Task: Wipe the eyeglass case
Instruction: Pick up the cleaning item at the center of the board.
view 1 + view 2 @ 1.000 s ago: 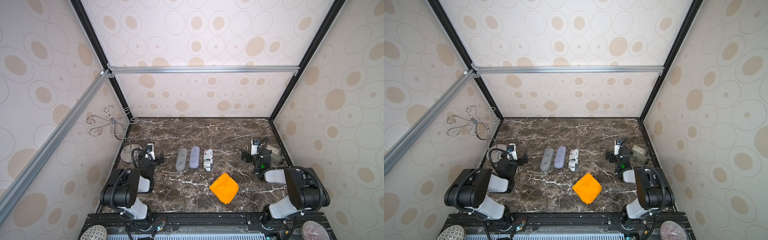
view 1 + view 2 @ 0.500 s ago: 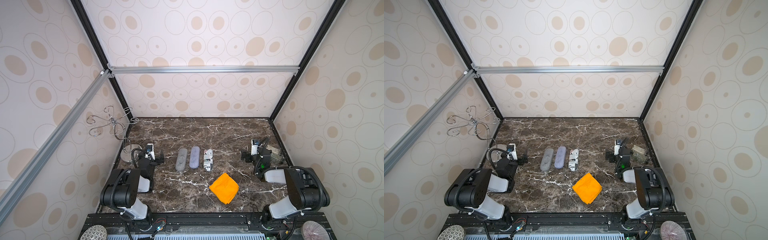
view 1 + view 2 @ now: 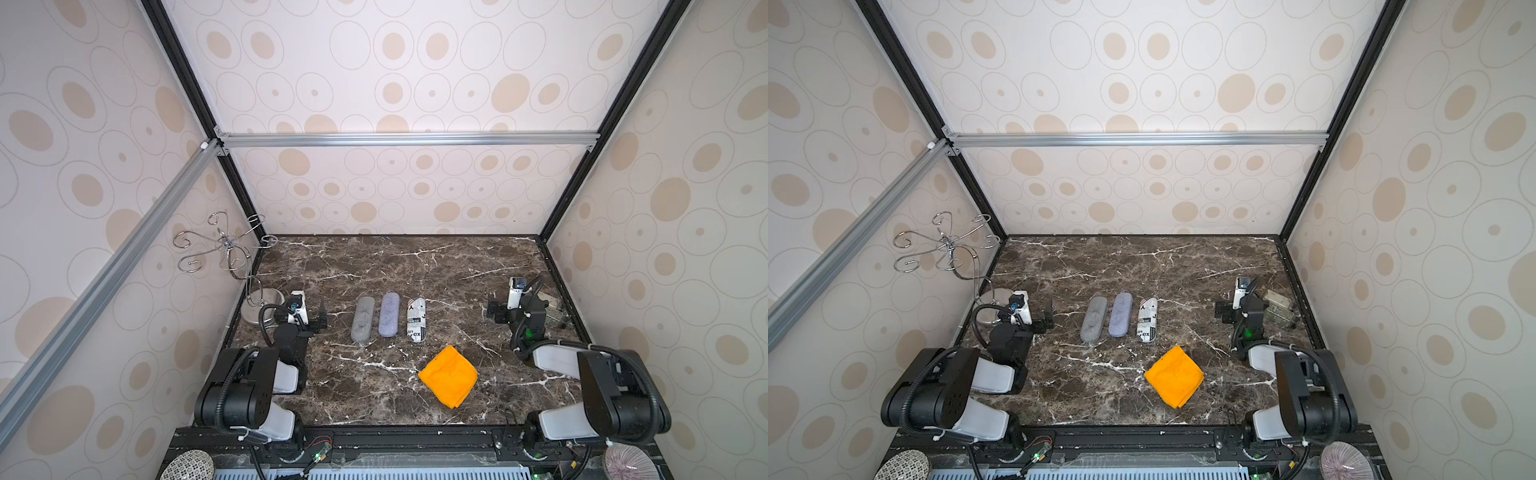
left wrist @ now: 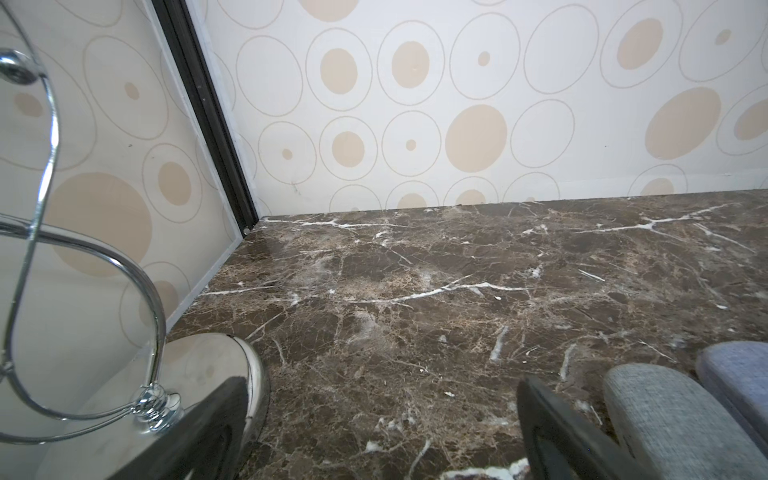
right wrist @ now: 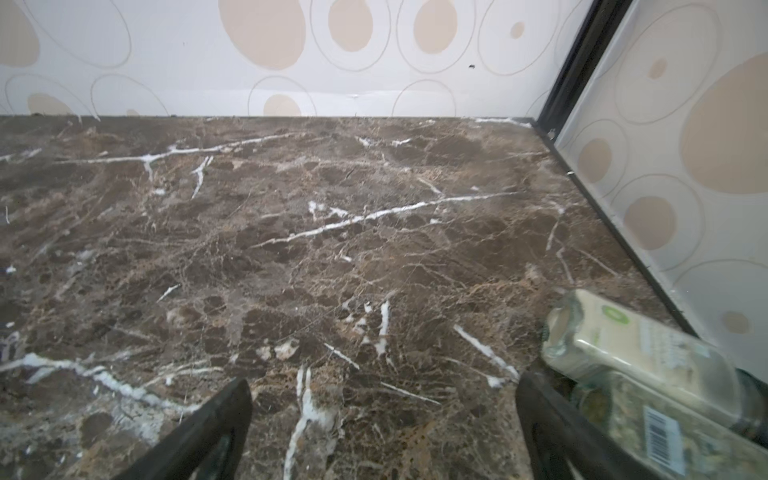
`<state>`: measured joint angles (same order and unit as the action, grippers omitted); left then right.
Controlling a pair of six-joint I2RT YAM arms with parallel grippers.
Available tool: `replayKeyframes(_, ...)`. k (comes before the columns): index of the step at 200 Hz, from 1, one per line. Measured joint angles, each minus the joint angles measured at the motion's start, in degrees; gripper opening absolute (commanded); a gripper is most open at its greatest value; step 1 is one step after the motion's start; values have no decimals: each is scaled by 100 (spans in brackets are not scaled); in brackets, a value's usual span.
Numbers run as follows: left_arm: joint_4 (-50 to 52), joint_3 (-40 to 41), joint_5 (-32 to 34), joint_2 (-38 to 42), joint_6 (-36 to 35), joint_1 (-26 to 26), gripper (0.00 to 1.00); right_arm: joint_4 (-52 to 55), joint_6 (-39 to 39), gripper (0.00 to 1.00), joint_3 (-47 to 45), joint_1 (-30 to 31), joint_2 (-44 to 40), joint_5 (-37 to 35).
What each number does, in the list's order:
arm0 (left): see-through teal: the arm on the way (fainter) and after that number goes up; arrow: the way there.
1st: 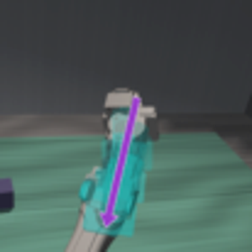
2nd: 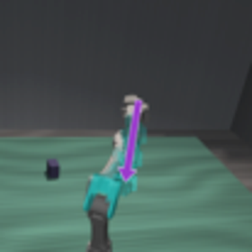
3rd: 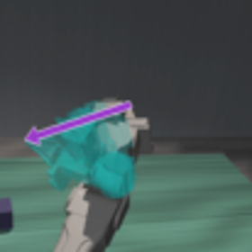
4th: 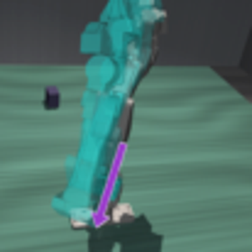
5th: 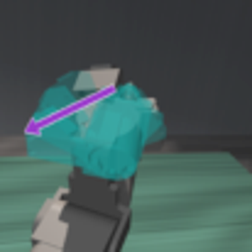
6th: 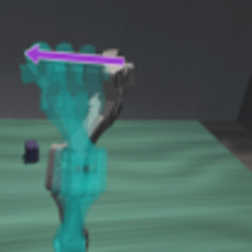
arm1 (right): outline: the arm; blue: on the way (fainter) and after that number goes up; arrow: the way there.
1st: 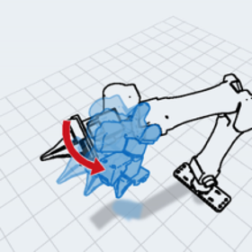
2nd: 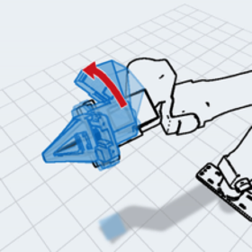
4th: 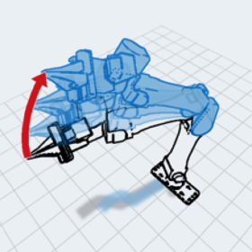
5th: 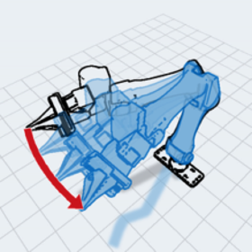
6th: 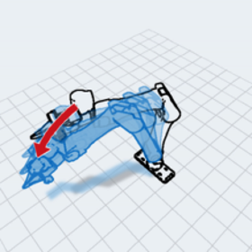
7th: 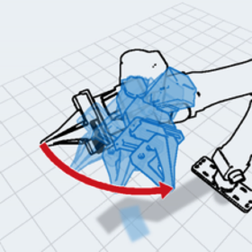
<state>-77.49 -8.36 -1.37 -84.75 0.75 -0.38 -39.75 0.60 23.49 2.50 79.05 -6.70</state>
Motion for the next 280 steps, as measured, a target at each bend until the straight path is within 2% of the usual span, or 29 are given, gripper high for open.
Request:
replayKeyframes(35, 745, -85, 208, 870, 90, -92, 100, 914, 319, 100, 319, 0, -748, -94)
replayKeyframes(72, 2341, -691, 341, 1797, 490, -267, 100, 2216, 881, 100, 984, 203, -1281, -260)
replayKeyframes(103, 3386, -918, 282, 2461, 1034, -485, 100, 3368, 1259, 100, 1556, 715, -1449, -485)
replayKeyframes(141, 4476, -979, 39, 3294, 1670, -824, 100, 4905, 1478, 100, 2144, 1805, -1532, -837)
replayKeyframes(183, 5333, -1141, -256, 4079, 2076, -1268, 100, 6188, 1703, 100, 2559, 2251, -1749, -804)
replayKeyframes(222, 5866, -1196, -459, 4441, 2232, -1703, 100, 6734, 1784, 100, 2616, 2645, -2098, -640)
replayKeyframes(280, 6212, -1261, -468, 4299, 2347, -2505, 100, 6911, 1808, 100, 2492, 2706, -2288, -70)
